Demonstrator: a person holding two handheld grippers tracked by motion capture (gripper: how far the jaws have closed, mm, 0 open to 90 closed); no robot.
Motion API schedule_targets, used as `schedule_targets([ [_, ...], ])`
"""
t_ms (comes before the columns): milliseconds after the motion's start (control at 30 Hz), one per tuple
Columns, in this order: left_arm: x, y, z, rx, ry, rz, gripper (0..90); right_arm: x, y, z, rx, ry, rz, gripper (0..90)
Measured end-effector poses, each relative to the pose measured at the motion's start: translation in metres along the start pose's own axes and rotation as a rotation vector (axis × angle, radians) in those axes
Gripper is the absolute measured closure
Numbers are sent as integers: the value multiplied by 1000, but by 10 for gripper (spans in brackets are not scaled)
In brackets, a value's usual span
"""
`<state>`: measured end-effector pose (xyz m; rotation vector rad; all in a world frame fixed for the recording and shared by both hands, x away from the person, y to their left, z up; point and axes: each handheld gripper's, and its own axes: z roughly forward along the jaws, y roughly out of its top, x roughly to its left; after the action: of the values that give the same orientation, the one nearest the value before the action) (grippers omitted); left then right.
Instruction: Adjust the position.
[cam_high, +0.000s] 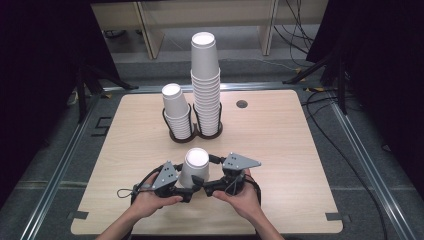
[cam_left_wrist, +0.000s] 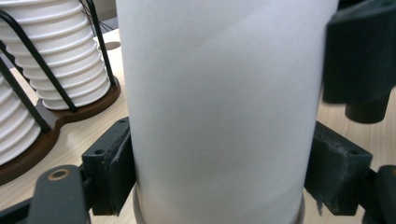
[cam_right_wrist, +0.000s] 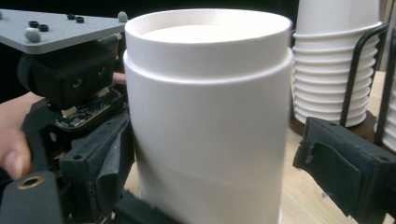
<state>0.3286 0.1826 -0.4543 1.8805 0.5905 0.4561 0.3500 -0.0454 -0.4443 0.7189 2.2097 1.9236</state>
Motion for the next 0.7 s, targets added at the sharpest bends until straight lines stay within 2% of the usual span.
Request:
schedule_targets([
  [67,2,0,0,-4,2,0,205,0,1,-4,-9,-6,6,146],
  [133,5,0,-2,19,10,9,206,-1,1,-9,-12,-5,14,144],
  [167,7,0,-3,37,9,14,207,-2,1,-11,-16,-14,-3,149],
  [200,9,1,-4,45,8,19,207,-2,1,-15,-18,-12,21,147],
  [233,12,1,-4,62,2,25,208,-4,0,-17,-27,-19,0,147],
  [267,14,2,-5,72,-1,32,208,-4,0,-20,-24,-26,16,147],
  [300,18,3,-6,76,4,39,208,-5,-1,-23,-25,-31,3,147],
  [333,22,5,-7,110,-2,56,209,-6,-2,-26,-31,-31,18,147],
  [367,24,6,-8,116,6,63,209,-9,-3,-29,-32,-46,-3,147],
  [400,27,8,-9,143,2,72,210,-8,-4,-32,-27,-47,11,147],
  [467,33,12,-9,175,7,110,210,-12,-6,-36,-23,-57,19,147],
  [500,37,15,-10,207,2,138,210,-13,-6,-38,-31,-66,10,147],
  [533,39,16,-9,217,-9,152,210,-14,-7,-41,-23,-72,19,147],
  [567,44,20,-11,262,-9,199,210,-14,-7,-42,-18,-70,23,148],
  [600,46,22,-11,274,-14,213,210,-16,-8,-43,-27,-77,17,149],
  [667,51,28,-11,320,-39,251,209,-16,-8,-45,-5,-89,30,149],
  [700,53,29,-11,322,-48,272,208,-18,-9,-45,-8,-84,21,151],
])
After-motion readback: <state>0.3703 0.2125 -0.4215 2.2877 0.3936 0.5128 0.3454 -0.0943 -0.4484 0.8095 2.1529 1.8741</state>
